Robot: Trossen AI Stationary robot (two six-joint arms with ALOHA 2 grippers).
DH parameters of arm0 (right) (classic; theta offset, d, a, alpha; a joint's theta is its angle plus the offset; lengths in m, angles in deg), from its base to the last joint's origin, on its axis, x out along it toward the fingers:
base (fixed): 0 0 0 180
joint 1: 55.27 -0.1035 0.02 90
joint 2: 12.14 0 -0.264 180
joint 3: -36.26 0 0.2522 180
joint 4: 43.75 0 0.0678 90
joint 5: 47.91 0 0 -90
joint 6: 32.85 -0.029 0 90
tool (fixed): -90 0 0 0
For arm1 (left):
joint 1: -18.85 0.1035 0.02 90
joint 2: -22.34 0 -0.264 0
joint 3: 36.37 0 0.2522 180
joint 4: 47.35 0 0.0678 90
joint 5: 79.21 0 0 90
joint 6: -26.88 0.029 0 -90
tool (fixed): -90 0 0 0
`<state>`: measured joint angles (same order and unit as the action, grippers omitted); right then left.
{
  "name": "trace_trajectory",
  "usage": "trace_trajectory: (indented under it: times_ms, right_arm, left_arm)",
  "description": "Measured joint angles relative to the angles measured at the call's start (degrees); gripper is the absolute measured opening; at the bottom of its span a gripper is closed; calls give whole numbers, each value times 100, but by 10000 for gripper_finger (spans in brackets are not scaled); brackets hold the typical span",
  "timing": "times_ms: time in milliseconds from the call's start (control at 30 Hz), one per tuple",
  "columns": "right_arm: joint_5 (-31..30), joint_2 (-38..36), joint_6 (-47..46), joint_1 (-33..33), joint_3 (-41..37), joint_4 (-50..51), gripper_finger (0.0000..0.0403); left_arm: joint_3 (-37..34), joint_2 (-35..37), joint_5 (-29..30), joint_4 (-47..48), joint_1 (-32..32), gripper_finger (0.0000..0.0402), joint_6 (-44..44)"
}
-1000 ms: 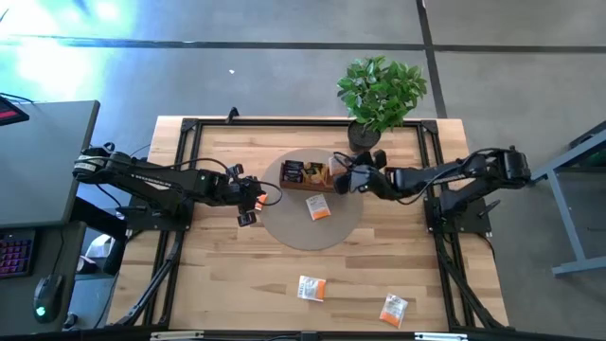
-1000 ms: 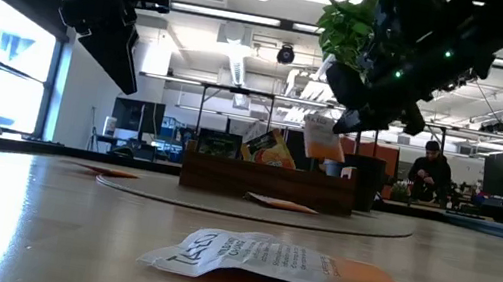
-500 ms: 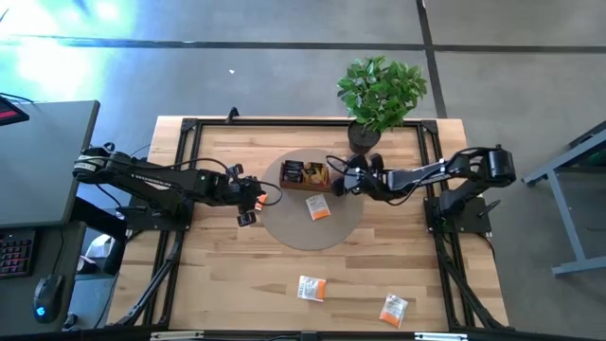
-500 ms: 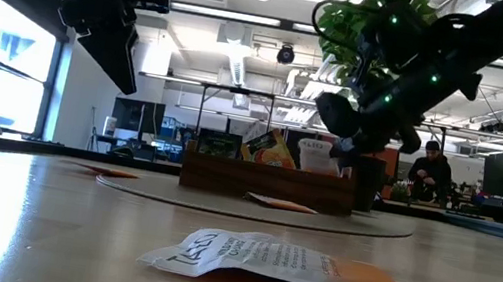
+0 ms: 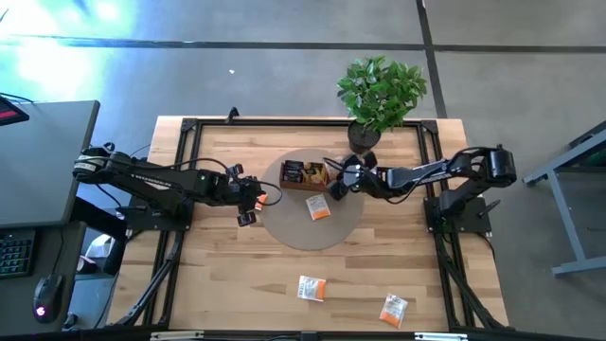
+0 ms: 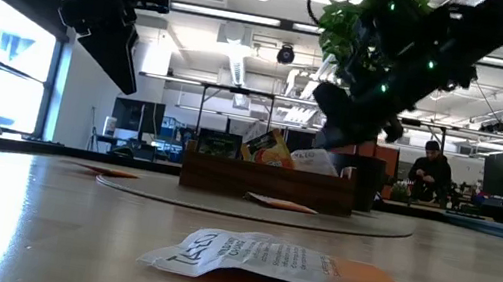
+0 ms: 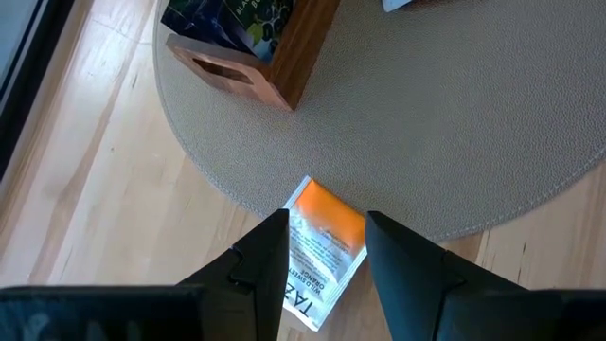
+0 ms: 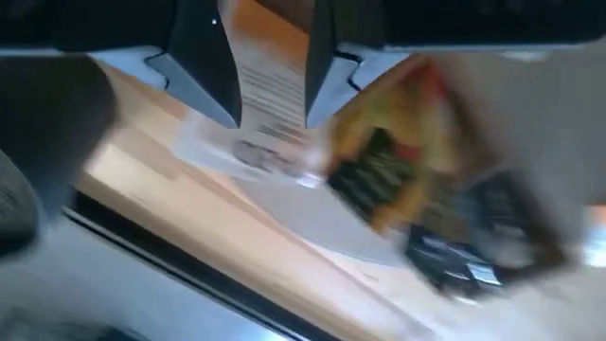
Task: Pick & Place Tea
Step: Put the white tea bag into the right side area of the wooden organizer
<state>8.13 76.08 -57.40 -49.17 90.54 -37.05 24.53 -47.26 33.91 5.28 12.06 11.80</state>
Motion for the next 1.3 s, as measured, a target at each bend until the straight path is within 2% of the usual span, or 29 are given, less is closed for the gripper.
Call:
trace_trajectory:
  times_ms: [133,267,333,400,533,800,1000,1300]
  right_arm:
    - [372,-173,149,-214,328,5,125]
    - [1095,-168,162,-487,561,20,126]
    - [1370,-94,128,-619,581,-30,126]
    - [1399,32,-16,-731,569,-3,126]
    - [1648,541,-616,-837,555,-24,126]
    - [1448,1456,-1265,-814,557,-194,127]
    - [1202,1569,-1276,-802,561,-228,127]
    - [1346,1769,-1196,-800,562,-179,127]
  left_arm:
    - [0,0,2,-17,1,138,1]
    - [0,0,3,-20,1,138,1]
    - [0,0,4,-22,2,138,1]
    - [0,0,4,-26,0,138,1]
    - [0,0,3,-36,1,138,1]
    - [0,0,-4,-40,2,138,-1]
    - [0,0,-7,-42,1,138,0]
    - [0,0,-7,-38,1,138,-1]
